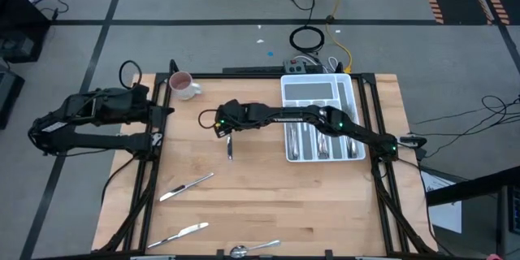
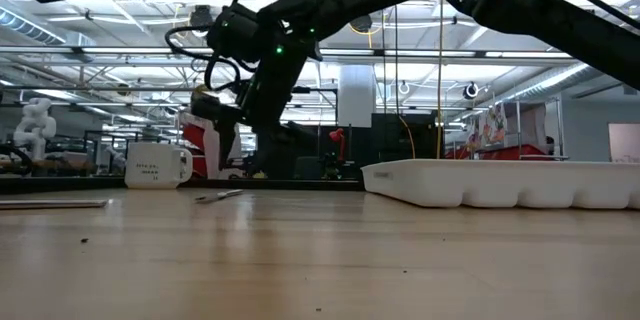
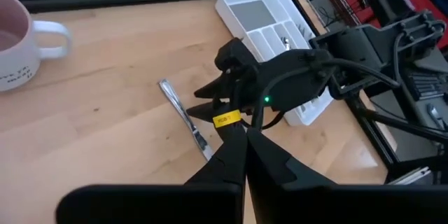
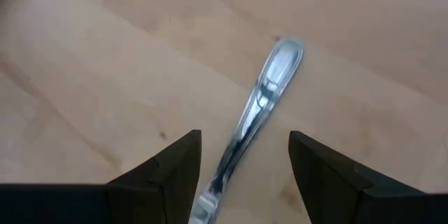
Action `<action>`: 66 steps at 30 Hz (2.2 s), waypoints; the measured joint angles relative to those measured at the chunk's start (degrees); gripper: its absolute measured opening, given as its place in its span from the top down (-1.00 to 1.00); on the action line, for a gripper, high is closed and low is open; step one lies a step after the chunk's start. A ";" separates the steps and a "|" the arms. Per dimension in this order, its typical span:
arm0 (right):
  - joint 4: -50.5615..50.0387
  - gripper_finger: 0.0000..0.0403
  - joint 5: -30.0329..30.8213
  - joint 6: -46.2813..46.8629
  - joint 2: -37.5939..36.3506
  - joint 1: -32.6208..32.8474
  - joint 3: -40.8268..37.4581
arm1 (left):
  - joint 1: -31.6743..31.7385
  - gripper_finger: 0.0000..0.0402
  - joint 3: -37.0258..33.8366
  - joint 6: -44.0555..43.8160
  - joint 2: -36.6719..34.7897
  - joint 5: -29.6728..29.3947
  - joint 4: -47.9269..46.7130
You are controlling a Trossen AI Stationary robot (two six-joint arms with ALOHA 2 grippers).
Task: Sort silverware
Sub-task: Put the top knife in the left section of the silverware tray
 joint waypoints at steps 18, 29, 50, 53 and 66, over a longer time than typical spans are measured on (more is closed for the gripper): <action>2.11 -0.02 1.73 0.87 5.87 1.46 0.42 | -0.02 0.95 0.00 1.97 0.02 -1.30 0.02; -12.67 0.47 1.69 2.76 6.21 3.74 1.16 | 0.00 0.95 0.00 4.94 0.00 -1.52 0.02; -29.42 0.99 -10.79 -5.18 4.98 5.38 4.18 | 0.00 0.95 0.00 7.88 0.00 -1.51 0.04; -30.43 0.99 -10.58 -4.62 3.02 6.02 3.90 | 0.00 0.95 0.00 7.91 0.00 -1.49 0.04; -32.14 0.99 -8.32 -6.23 -2.76 6.25 3.80 | 0.00 0.95 0.00 8.04 0.00 -1.49 0.04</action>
